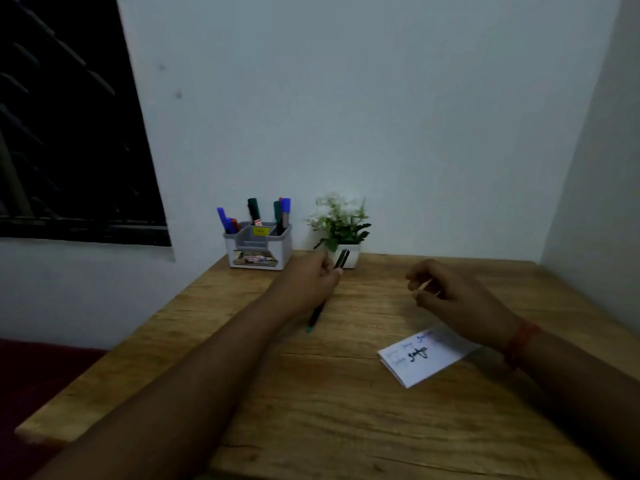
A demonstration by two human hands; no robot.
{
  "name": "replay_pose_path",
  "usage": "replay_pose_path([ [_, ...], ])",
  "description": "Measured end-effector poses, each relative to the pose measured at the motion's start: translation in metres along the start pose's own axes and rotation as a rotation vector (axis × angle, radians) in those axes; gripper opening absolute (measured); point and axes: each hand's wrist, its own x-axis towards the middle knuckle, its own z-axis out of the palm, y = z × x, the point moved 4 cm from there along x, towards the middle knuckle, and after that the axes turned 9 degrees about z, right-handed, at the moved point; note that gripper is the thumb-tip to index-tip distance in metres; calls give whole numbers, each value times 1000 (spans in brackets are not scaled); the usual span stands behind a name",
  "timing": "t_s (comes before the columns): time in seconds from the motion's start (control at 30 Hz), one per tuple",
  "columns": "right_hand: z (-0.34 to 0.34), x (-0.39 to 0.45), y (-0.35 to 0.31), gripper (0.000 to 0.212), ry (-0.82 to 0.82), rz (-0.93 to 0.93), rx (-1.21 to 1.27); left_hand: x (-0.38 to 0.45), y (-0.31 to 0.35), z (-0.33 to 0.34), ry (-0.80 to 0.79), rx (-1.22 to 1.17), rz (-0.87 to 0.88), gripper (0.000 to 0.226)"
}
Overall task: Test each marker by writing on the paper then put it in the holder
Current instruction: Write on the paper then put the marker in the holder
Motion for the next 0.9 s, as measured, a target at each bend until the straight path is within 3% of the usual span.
replay_pose_path([
  [0.1, -1, -2, 12, 19, -19, 89, 160, 17, 44, 22, 90, -343, -67, 19],
  [0.2, -5, -1, 16, 29, -53, 124, 219, 25, 70, 43, 124, -744, -150, 16],
  [0.4, -8, -3, 18, 22, -140, 177, 493, 15, 66, 63, 169, -1085, -209, 9],
  [0.5, -13, 1, 22, 16, -106, 197, 442, 11, 50, 60, 190, -1040, -231, 18],
  [0.57, -17, 1, 26, 13, -109, 232, 468, 9, 43, 59, 106, -912, -198, 19],
  [0.7, -22, -1, 28, 10, -82, 305, 852, 2, 50, 68, -94, -761, -90, 12],
  [0.8, -14, -2, 24, 11, -50, 333, 1075, 1, 60, 69, -68, -711, -23, 8],
  [0.9, 5, -4, 18, 11, -70, 348, 1016, 1, 63, 69, -39, -588, 33, 11],
])
